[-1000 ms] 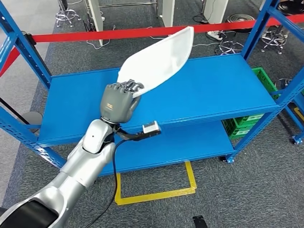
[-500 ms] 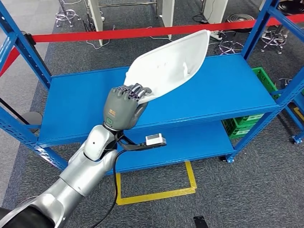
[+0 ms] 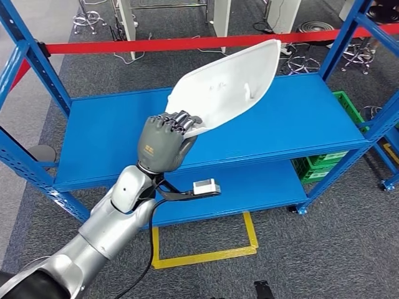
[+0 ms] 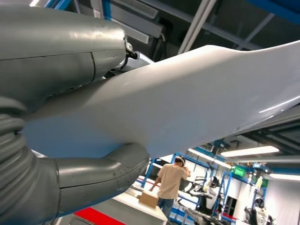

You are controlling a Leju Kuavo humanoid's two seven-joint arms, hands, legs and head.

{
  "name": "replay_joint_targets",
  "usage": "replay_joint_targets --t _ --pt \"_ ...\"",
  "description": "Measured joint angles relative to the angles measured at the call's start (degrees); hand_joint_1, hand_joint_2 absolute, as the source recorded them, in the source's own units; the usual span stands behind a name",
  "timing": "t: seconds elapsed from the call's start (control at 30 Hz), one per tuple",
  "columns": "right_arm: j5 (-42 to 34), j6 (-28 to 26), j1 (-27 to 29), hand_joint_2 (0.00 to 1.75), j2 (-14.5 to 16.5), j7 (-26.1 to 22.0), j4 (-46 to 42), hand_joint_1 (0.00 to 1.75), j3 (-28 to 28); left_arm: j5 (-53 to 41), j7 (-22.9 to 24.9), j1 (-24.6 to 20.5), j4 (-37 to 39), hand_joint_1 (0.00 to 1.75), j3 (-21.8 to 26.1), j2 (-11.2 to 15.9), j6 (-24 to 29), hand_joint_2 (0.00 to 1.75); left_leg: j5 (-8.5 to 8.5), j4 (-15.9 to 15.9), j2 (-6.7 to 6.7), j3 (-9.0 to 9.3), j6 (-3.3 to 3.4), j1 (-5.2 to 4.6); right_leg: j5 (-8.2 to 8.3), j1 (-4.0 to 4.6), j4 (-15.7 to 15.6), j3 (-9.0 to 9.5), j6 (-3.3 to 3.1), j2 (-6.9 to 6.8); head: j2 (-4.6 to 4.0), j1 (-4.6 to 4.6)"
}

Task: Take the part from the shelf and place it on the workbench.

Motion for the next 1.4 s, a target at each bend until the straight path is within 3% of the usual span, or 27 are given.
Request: replay_joint_targets --t 0.03,0.07,0.13,0.2,0.27,0.33,0.43,0.5,0.53,0.57,0.63,0.7,0.8,0.83,0.87,0.97,1.0,1.03,1.07,1.13,1.2,1.23,1.3,1.33,1.37,1.4 --pt "0.0 0.0 0.0 1.75 0.0 0.1 0.0 0.00 0.0 0.0 0.0 0.1 0.0 1.75 -0.1 0.1 0.0 1.75 -0.08 0.1 -0.01 -0.02 -0.11 0.06 1.13 -0.06 -0.8 0.66 0.10 -0.07 0.00 0.01" --pt "0.0 0.0 0.1 1.75 0.0 0.1 0.0 0.00 -0.1 0.1 0.0 0.2 -0.1 1.75 -0.2 0.2 0.0 1.75 -0.22 0.3 -0.07 -0.02 -0.33 0.18 3.10 -0.18 -3.7 2.30 0.22 -0.17 0.00 0.00" --pt "-0.1 -0.1 0.5 1.75 0.0 0.3 0.0 0.00 -0.3 0.1 0.0 0.2 -0.3 1.75 -0.3 0.4 0.0 1.75 -0.61 1.0 -0.19 -0.28 -1.07 0.32 5.29 -0.20 -10.2 5.87 0.38 -0.24 0.00 0.10" --pt "-0.1 -0.1 0.7 1.75 0.1 0.3 0.0 0.00 -0.4 0.2 0.1 0.2 -0.6 1.75 -0.4 0.6 0.0 1.75 -0.74 1.7 -0.26 -0.87 -1.86 0.22 4.95 -0.06 -13.0 7.31 -0.20 -0.02 0.00 0.17" --pt "-0.2 -0.2 0.7 1.75 0.1 0.3 0.0 0.00 -0.6 0.2 0.1 0.4 -0.8 1.75 -0.5 0.8 0.1 1.75 -0.61 2.1 -0.27 -1.40 -2.43 0.13 4.74 -0.06 -13.3 7.07 -1.27 0.23 0.00 0.09" --pt "-0.2 -0.2 0.6 1.75 0.2 0.3 0.0 0.00 -0.8 0.3 0.1 0.8 -1.2 1.75 -0.4 1.2 0.1 1.75 -2.08 3.5 -0.27 -2.23 -3.01 0.18 4.99 -0.12 -13.4 6.60 -2.24 0.30 0.00 -0.05" --pt "-0.6 -0.3 0.5 1.75 0.2 0.3 0.0 0.00 -1.0 0.6 -0.2 2.4 -2.3 1.75 0.4 2.1 0.1 1.75 -7.93 12.5 -0.31 -5.93 -3.60 0.27 5.67 -0.03 -13.4 5.76 -3.32 0.28 0.00 -0.31" --pt "-0.9 -0.3 0.5 1.75 0.3 0.3 0.0 0.00 -1.2 0.9 -0.9 4.2 -3.1 1.75 1.8 2.8 0.1 1.75 -9.63 17.3 -0.31 -7.65 -3.48 0.27 6.18 0.22 -13.4 5.10 -3.64 0.31 0.00 -0.32" --pt "-1.0 -0.4 0.4 1.75 0.3 0.3 0.0 0.00 -1.3 1.0 -1.4 5.2 -3.6 1.75 2.7 3.1 0.1 1.75 -8.95 17.2 -0.31 -7.29 -3.25 0.25 6.48 0.37 -13.4 4.77 -3.70 0.35 0.00 -0.32" --pt "-1.1 -0.4 0.4 1.75 0.3 0.3 0.0 0.00 -1.3 1.1 -1.8 6.1 -4.1 1.75 3.5 3.4 0.1 1.75 -7.47 15.1 -0.32 -5.93 -2.92 0.18 6.80 0.52 -13.4 4.46 -3.72 0.38 0.00 -0.32" --pt "-1.1 -0.4 0.3 1.75 0.4 0.4 0.0 0.00 -1.4 1.2 -2.7 7.2 -5.2 1.75 5.2 3.6 0.1 1.75 -4.51 8.0 -0.35 -1.62 -2.10 -0.13 7.44 0.80 -13.4 3.87 -3.57 0.41 0.00 -0.31" --pt "-1.2 -0.5 0.2 1.75 0.5 0.6 0.0 0.00 -1.4 1.3 -3.9 8.1 -6.2 1.75 6.9 3.8 0.1 1.75 -3.41 3.1 -0.38 1.03 -1.66 -0.43 8.23 0.97 -13.5 3.34 -3.17 0.35 0.00 -0.27" --pt "-1.3 -0.6 0.2 1.75 0.6 0.6 0.0 0.00 -1.4 1.2 -5.8 10.6 -7.2 1.75 9.9 4.0 0.1 1.75 -2.35 1.7 -0.24 0.69 -1.19 -0.54 9.30 0.90 -13.9 2.82 -2.25 0.31 0.00 -0.31" --pt "-1.3 -0.7 0.2 1.75 0.6 0.6 0.0 0.00 -1.4 1.2 -6.5 11.6 -7.6 1.75 11.0 4.0 0.1 1.75 -1.79 1.5 -0.11 0.35 -0.87 -0.46 8.47 0.89 -13.5 2.53 -1.97 0.25 0.00 -0.25" --pt "-1.4 -0.7 0.2 1.75 0.6 0.6 0.0 0.00 -1.4 1.3 -7.2 12.6 -8.0 1.75 12.2 4.1 0.1 1.75 -1.21 1.3 0.02 -0.08 -0.53 -0.33 6.61 0.90 -12.1 2.08 -1.73 0.18 0.00 -0.18" --pt "-1.6 -0.8 0.1 1.75 0.6 0.6 0.0 0.00 -1.5 1.4 -9.0 15.5 -9.4 1.75 16.0 4.1 0.1 1.75 0.33 1.3 0.19 -1.78 0.04 -0.30 -1.15 0.88 -2.5 0.69 -1.24 -0.01 0.00 0.02" --pt "-1.7 -0.8 0.1 1.75 0.6 0.6 0.0 0.00 -1.5 1.5 -9.6 16.6 -9.8 1.75 17.2 4.1 0.1 1.75 0.86 1.4 0.21 -2.45 0.03 -0.33 -2.05 0.89 -0.1 0.88 -1.14 -0.01 0.00 0.01" --pt "-1.8 -0.8 0.1 1.75 0.6 0.6 0.0 0.00 -1.5 1.6 -10.0 17.6 -10.3 1.75 18.5 4.2 0.1 1.75 1.39 1.4 0.22 -3.16 -0.01 -0.35 -1.70 0.89 0.7 1.78 -1.07 -0.02 0.00 0.02" --pt "-1.8 -0.8 0.2 1.75 0.6 0.6 0.0 0.00 -1.6 1.7 -10.5 18.5 -10.8 1.75 19.6 4.2 0.1 1.75 1.93 1.5 0.20 -3.89 -0.10 -0.34 -0.42 0.87 -0.6 3.60 -1.05 -0.03 0.00 0.01" --pt "-1.8 -0.8 0.5 1.75 0.6 0.7 0.0 0.00 -1.7 1.7 -11.1 20.0 -11.8 1.75 21.7 4.3 0.1 1.75 2.94 1.7 0.10 -5.22 -0.48 -0.37 1.35 0.86 -7.3 8.91 -1.10 -0.01 0.00 0.02" --pt "-1.9 -0.8 0.9 1.75 0.6 0.7 0.0 0.00 -1.7 1.7 -11.5 21.0 -12.8 1.75 23.2 4.4 0.1 1.75 3.91 1.9 0.00 -6.07 -1.06 -0.45 0.66 0.96 -13.6 12.67 -1.45 0.08 0.00 -0.03" --pt "-1.9 -0.9 1.0 1.75 0.6 0.7 0.0 0.00 -1.7 1.7 -11.6 21.3 -13.2 1.75 23.9 4.4 0.1 1.75 4.41 1.9 0.00 -6.29 -1.36 -0.46 0.18 1.10 -14.9 13.18 -1.75 0.14 0.00 -0.07" --pt "-1.9 -0.9 1.2 1.75 0.6 0.6 0.0 0.00 -1.8 1.6 -11.8 22.0 -13.9 1.75 25.1 4.4 0.1 1.75 5.13 1.8 0.01 -6.47 -1.99 -0.33 0.74 1.15 -15.2 12.52 -2.69 0.16 0.00 -0.07" --pt "-1.9 -0.9 1.2 1.75 0.7 0.5 0.0 0.00 -1.8 1.5 -11.9 22.3 -14.1 1.75 25.7 4.4 0.1 1.75 4.55 2.1 -0.02 -6.67 -2.37 -0.25 1.24 1.10 -15.2 12.27 -3.17 0.13 0.00 -0.09" --pt "-1.9 -0.9 1.1 1.75 0.7 0.5 0.0 0.00 -1.8 1.4 -12.0 22.6 -14.3 1.75 26.2 4.4 0.1 1.75 2.93 3.2 -0.08 -7.09 -2.78 -0.17 1.82 0.99 -15.3 11.84 -3.66 0.06 0.00 -0.16" --pt "-1.8 -1.0 1.1 1.75 0.7 0.4 0.0 0.00 -1.8 1.3 -12.1 22.9 -14.5 1.75 26.6 4.4 0.1 1.75 0.25 5.5 -0.14 -7.82 -3.17 -0.04 2.50 0.87 -15.4 11.30 -4.01 0.00 0.00 -0.25"
